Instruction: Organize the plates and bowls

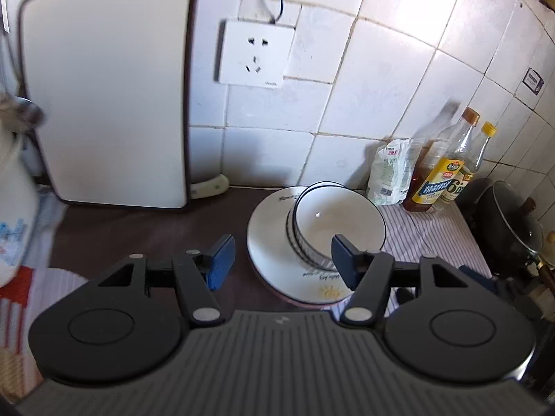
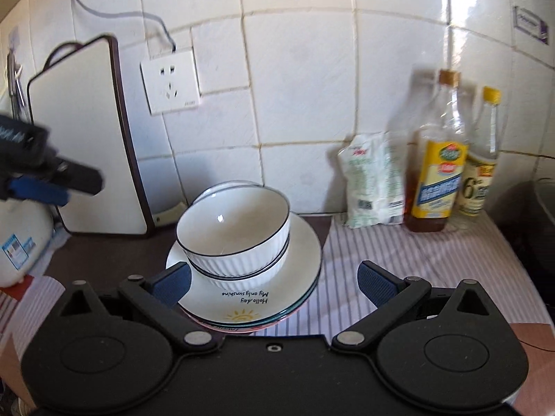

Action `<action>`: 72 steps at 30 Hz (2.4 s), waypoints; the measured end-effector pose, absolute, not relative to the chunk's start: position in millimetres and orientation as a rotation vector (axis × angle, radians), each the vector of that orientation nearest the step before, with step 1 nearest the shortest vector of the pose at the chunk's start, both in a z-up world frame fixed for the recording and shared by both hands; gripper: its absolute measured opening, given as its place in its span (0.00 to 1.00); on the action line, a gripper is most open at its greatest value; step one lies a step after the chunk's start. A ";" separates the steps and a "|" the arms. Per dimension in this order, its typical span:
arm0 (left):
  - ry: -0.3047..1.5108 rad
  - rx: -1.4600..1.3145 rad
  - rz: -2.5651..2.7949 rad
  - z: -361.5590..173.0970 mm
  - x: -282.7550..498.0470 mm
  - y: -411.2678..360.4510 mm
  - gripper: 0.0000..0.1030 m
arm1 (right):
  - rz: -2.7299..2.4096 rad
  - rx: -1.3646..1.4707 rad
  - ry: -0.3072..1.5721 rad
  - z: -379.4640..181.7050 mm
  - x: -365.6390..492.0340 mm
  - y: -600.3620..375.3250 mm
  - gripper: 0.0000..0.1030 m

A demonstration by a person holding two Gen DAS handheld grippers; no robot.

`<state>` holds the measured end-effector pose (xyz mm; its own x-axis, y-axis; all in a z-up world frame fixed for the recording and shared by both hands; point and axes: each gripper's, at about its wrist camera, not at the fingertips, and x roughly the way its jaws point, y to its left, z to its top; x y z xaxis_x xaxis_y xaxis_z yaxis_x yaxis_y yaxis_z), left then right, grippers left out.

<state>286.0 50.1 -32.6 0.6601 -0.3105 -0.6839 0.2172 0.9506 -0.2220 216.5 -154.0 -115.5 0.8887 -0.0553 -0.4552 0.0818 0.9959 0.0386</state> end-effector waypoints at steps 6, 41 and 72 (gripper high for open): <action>0.799 -0.105 -0.290 -8.7 249.6 59.9 0.59 | -0.106 0.052 0.456 -93.4 188.9 -154.8 1.00; 0.825 0.053 -0.164 -56.3 148.3 66.9 0.90 | -0.315 0.002 0.507 -78.4 96.2 -138.5 1.00; 0.740 0.067 -0.216 -68.9 106.5 55.9 0.90 | -0.294 -0.032 0.485 -102.2 60.2 -123.4 1.00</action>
<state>106.5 55.9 -68.9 0.7174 -0.1718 -0.6751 0.2191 0.9756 -0.0153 60.2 -123.4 -102.2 0.8435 -0.2860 -0.4546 0.2708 0.9574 -0.0999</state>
